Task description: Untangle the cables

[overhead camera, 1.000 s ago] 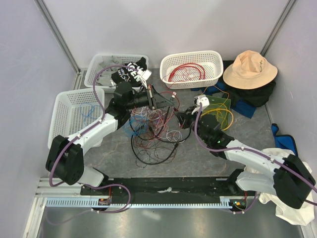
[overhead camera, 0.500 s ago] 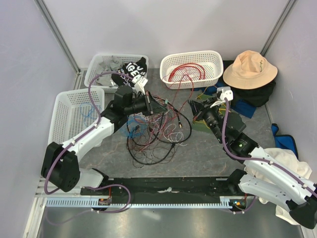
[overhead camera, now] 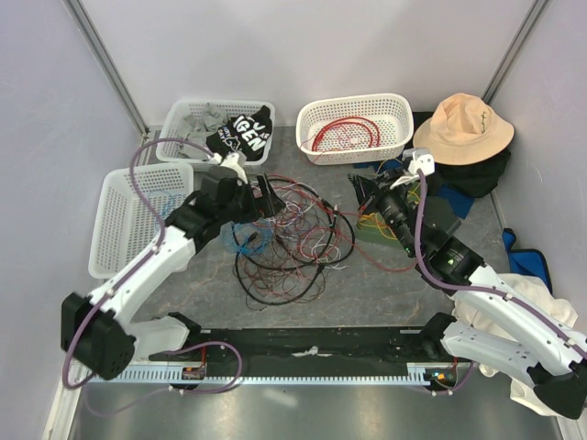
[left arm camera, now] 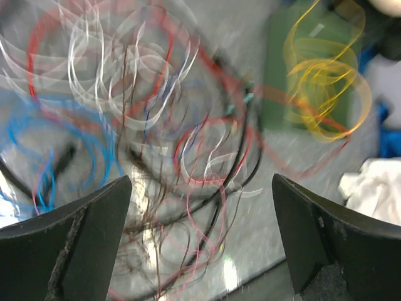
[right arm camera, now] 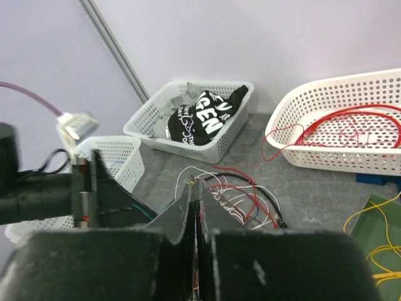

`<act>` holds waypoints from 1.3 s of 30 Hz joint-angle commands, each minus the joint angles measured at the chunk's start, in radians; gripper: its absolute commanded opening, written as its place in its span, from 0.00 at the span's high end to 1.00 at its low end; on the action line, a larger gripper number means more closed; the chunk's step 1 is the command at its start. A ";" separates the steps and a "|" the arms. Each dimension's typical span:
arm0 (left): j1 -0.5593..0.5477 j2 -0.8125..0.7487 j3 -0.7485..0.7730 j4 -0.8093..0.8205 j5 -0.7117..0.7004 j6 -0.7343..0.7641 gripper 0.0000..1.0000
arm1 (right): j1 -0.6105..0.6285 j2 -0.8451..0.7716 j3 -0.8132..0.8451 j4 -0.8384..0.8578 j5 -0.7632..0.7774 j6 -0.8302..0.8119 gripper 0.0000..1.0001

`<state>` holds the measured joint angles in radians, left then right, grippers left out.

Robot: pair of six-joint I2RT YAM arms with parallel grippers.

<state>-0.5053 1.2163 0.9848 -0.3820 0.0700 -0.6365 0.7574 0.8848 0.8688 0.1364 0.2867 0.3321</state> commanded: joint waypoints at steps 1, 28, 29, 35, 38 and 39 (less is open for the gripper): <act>0.002 -0.208 -0.076 0.288 -0.023 0.119 0.00 | 0.003 0.017 0.093 -0.020 -0.017 0.001 1.00; -0.541 0.371 -0.086 0.710 0.094 0.379 0.00 | 0.003 -0.201 -0.054 -0.256 0.147 0.044 0.57; -0.541 0.377 -0.087 0.719 0.023 0.371 0.00 | 0.003 -0.204 -0.060 -0.256 0.154 0.044 0.57; -0.498 0.485 0.058 0.666 -0.191 0.357 0.00 | 0.003 -0.225 -0.096 -0.265 0.158 0.058 0.57; -0.442 0.566 0.164 0.603 -0.211 0.279 0.00 | 0.003 -0.233 -0.108 -0.267 0.154 0.062 0.57; -0.423 0.578 0.179 0.600 -0.202 0.244 0.00 | 0.003 -0.236 -0.114 -0.270 0.154 0.064 0.57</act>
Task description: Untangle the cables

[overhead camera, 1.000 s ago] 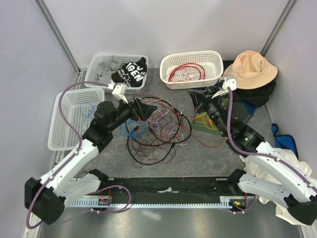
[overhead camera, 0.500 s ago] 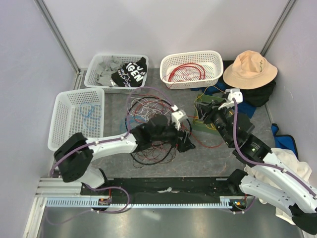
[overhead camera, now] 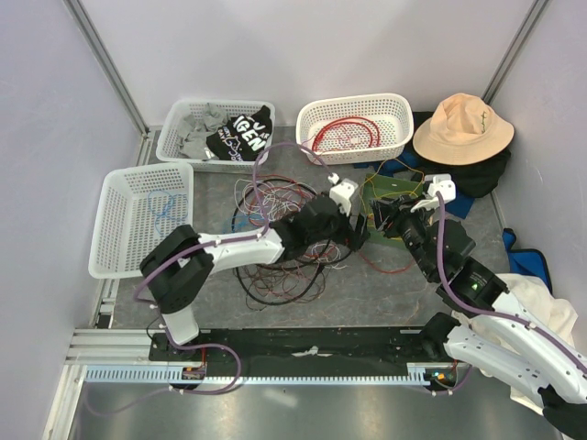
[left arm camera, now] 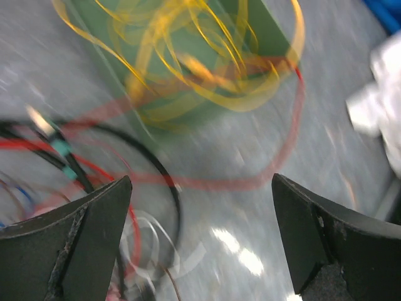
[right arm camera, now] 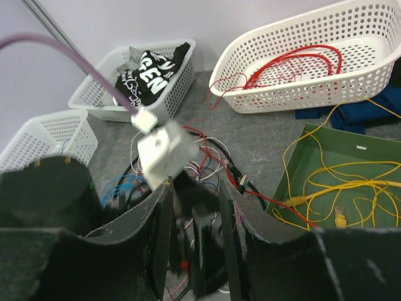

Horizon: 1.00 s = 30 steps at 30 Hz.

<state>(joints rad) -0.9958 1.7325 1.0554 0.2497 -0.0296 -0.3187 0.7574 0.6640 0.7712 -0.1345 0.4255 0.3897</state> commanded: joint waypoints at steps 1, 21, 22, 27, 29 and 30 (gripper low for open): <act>0.088 0.074 0.132 -0.038 -0.084 -0.170 0.00 | 0.003 -0.017 -0.018 0.001 0.015 0.008 0.57; 0.197 0.119 -0.058 0.456 0.120 -1.092 0.00 | 0.003 -0.041 -0.072 0.038 0.045 0.005 0.57; 0.197 0.133 -0.046 0.456 0.119 -1.106 0.00 | 0.003 -0.041 -0.072 0.038 0.041 0.006 0.57; 0.197 0.223 -0.038 0.484 0.146 -1.168 0.00 | 0.003 -0.066 -0.075 0.024 0.045 0.002 0.57; 0.197 0.233 -0.046 0.487 0.140 -1.174 0.01 | 0.002 -0.076 -0.076 0.019 0.056 -0.003 0.57; 0.197 0.240 -0.043 0.484 0.140 -1.175 0.01 | 0.002 -0.078 -0.076 0.019 0.056 -0.003 0.57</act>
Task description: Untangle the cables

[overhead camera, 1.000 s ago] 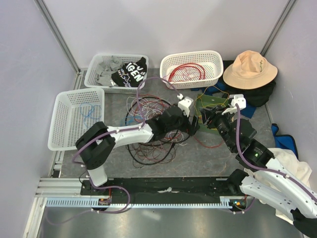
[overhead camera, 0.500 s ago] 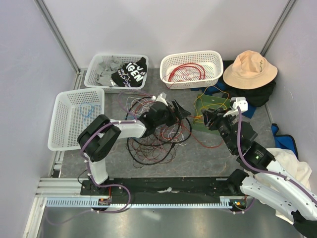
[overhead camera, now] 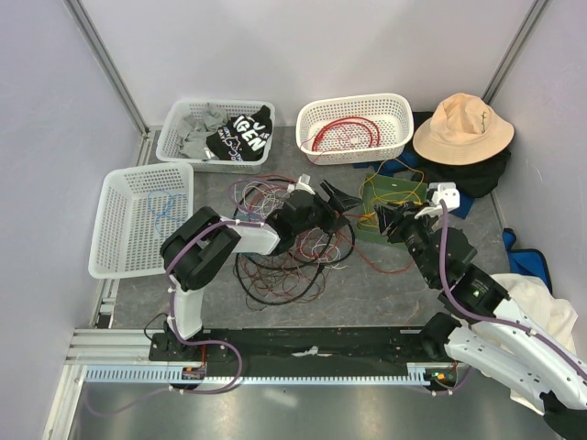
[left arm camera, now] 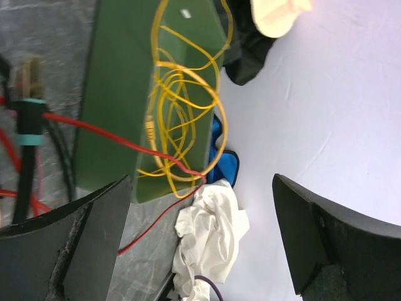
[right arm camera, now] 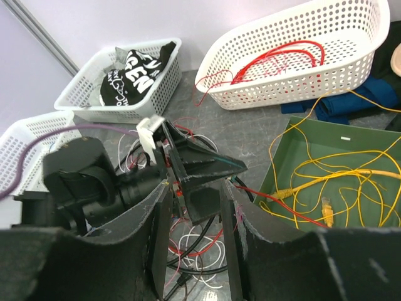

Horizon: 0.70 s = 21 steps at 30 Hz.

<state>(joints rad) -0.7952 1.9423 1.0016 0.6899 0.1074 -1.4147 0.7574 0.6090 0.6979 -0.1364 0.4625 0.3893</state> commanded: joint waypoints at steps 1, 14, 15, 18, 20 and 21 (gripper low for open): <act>-0.002 0.033 0.015 0.036 0.003 -0.079 0.01 | 0.003 -0.023 -0.001 0.023 0.019 -0.003 0.57; 0.028 0.213 0.147 0.010 0.014 -0.112 0.15 | 0.003 -0.041 0.006 0.004 -0.005 0.006 0.56; 0.033 0.222 0.161 0.011 0.015 -0.116 0.18 | 0.003 -0.043 0.009 0.003 -0.005 0.005 0.56; 0.048 0.244 0.160 0.051 0.020 -0.127 0.33 | 0.003 -0.046 0.014 -0.006 -0.004 -0.004 0.56; 0.056 0.236 0.154 0.069 0.028 -0.118 0.47 | 0.003 -0.046 0.009 -0.006 0.001 -0.006 0.56; 0.059 0.234 0.149 0.075 0.029 -0.113 0.51 | 0.002 -0.043 0.008 -0.006 0.001 -0.006 0.56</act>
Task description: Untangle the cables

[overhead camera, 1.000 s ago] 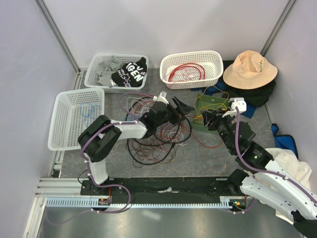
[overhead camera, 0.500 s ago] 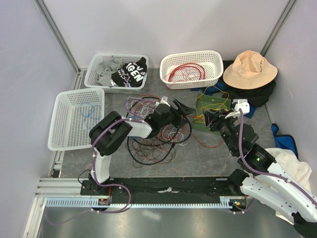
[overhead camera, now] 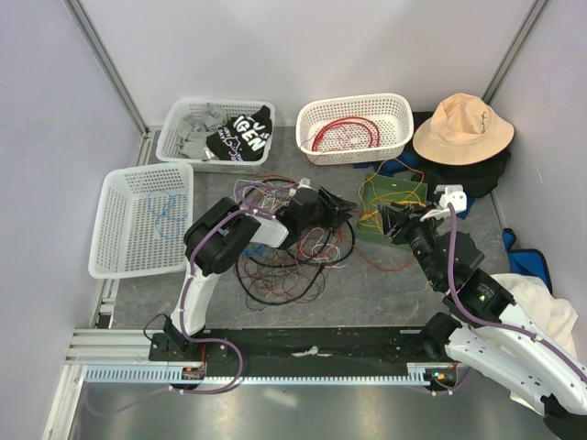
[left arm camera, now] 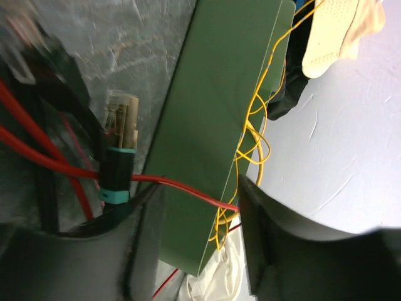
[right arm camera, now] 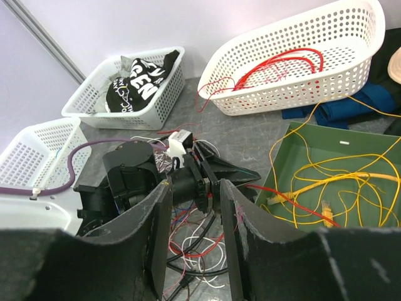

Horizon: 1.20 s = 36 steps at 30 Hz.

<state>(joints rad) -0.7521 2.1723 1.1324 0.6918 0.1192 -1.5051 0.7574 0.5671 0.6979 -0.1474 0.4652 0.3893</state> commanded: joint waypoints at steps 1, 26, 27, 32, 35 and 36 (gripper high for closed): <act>0.023 0.003 0.018 0.077 0.023 -0.018 0.63 | 0.002 0.005 0.006 0.009 0.000 -0.006 0.56; 0.091 -0.069 0.023 -0.008 0.105 0.031 0.36 | 0.002 -0.006 -0.018 0.020 -0.033 0.020 0.56; 0.086 -0.074 0.017 -0.012 0.096 0.029 0.32 | 0.003 -0.006 -0.020 0.020 -0.031 0.019 0.56; 0.060 -0.078 0.004 -0.021 0.068 0.017 0.30 | 0.003 0.002 -0.021 0.028 -0.030 0.017 0.56; 0.051 -0.048 0.038 -0.051 0.059 0.006 0.34 | 0.002 0.008 -0.021 0.029 -0.033 0.019 0.56; 0.048 -0.030 0.044 -0.052 0.053 0.002 0.36 | 0.003 0.008 -0.021 0.028 -0.034 0.017 0.56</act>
<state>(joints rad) -0.6884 2.1368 1.1397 0.6693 0.2073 -1.4952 0.7574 0.5720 0.6811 -0.1505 0.4423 0.3977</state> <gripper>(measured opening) 0.673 0.440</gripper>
